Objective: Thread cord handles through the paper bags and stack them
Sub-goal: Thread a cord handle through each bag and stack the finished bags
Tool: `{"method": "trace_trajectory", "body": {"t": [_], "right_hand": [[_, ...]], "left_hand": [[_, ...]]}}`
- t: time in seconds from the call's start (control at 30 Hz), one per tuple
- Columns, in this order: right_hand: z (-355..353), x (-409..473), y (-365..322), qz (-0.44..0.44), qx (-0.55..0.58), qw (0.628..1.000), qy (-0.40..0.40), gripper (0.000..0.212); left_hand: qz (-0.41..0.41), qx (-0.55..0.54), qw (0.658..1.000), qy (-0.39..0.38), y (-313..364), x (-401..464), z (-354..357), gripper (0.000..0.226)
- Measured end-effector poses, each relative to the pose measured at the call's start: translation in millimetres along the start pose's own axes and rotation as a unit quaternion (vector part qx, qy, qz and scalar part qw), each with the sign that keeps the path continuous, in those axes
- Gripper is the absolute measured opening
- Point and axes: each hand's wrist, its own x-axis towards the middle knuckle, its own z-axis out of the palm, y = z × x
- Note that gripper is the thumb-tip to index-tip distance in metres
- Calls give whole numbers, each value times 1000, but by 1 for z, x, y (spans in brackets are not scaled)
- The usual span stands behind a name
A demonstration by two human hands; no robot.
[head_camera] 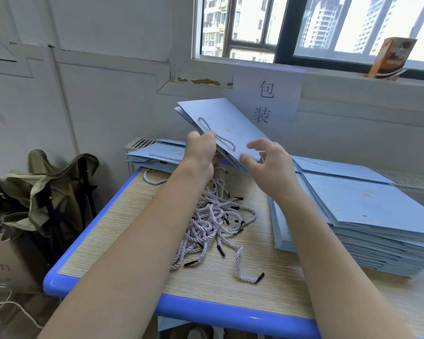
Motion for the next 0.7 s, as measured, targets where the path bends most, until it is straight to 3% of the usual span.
{"method": "trace_trajectory", "body": {"t": [0.23, 0.37, 0.57, 0.7], "right_hand": [[3, -2, -4, -1, 16, 1000, 14, 36], [1, -5, -11, -17, 54, 998, -12, 49], [-4, 1, -6, 27, 137, 990, -22, 26], [-6, 3, -4, 50, 134, 990, -11, 34]], "left_hand": [[-13, -56, 997, -44, -2, -4, 2, 30], [71, 0, 995, -75, 1, -9, 5, 24], [173, 115, 971, -118, -8, -11, 7, 16], [199, 150, 956, -154, -15, -14, 9, 13]]}}
